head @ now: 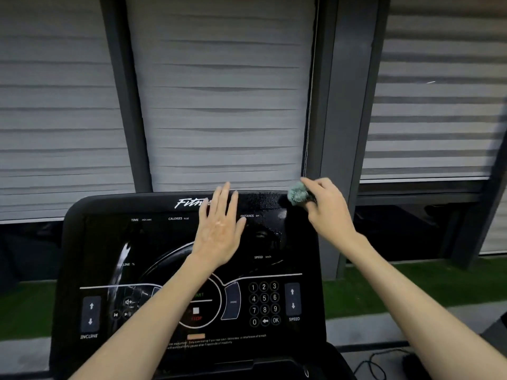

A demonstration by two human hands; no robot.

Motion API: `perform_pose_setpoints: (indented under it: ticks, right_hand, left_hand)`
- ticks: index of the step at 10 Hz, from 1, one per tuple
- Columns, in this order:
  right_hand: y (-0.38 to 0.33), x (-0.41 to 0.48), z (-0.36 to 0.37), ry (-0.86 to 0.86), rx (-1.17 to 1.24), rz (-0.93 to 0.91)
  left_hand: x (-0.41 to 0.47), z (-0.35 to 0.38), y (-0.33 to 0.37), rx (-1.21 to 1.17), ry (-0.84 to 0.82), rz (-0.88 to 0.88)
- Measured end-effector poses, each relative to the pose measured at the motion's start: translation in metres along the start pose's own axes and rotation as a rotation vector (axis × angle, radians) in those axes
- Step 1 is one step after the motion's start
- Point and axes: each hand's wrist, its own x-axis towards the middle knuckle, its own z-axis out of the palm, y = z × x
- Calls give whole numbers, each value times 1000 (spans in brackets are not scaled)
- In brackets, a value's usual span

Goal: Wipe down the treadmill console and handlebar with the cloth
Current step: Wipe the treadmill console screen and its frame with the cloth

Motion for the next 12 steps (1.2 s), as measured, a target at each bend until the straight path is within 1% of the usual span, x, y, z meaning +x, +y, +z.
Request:
perform_pose_setpoints:
  ticks: [1,2,3,4,6,7,8,9,10,11,12]
  right_hand:
    - [6,22,9,-28,-136,-138]
    - [14,20,19,-12,-233,-264]
    - [19,4,27,-12,-336,-345]
    - [21,-14,32,-17,-326,-376]
    - [35,-97,57,6,-234,-394]
    - [40,-105,56,22,-197,-408]
    - [36,-68,47,74,-192,-399]
    - [28,-16,37,86,-218,-372]
    - [25,15,32,75,-188,-358]
    - [25,13,30,71,-197,-361]
    - [26,-13,35,79,-209,-367]
  left_hand:
    - [-1,9,-4,22,-21,5]
    - [-4,15,-6,27,-14,22]
    - [-5,20,-6,50,-1,22]
    - [-6,25,-7,77,23,25]
    - [-6,30,-6,97,68,22]
    - [-6,31,-6,97,78,23]
    - [-6,31,-7,91,87,19]
    - [-7,31,-7,86,96,21]
    - [-7,32,-8,81,103,23]
    - [-6,32,-7,83,110,24]
    - [-7,32,-7,78,116,25]
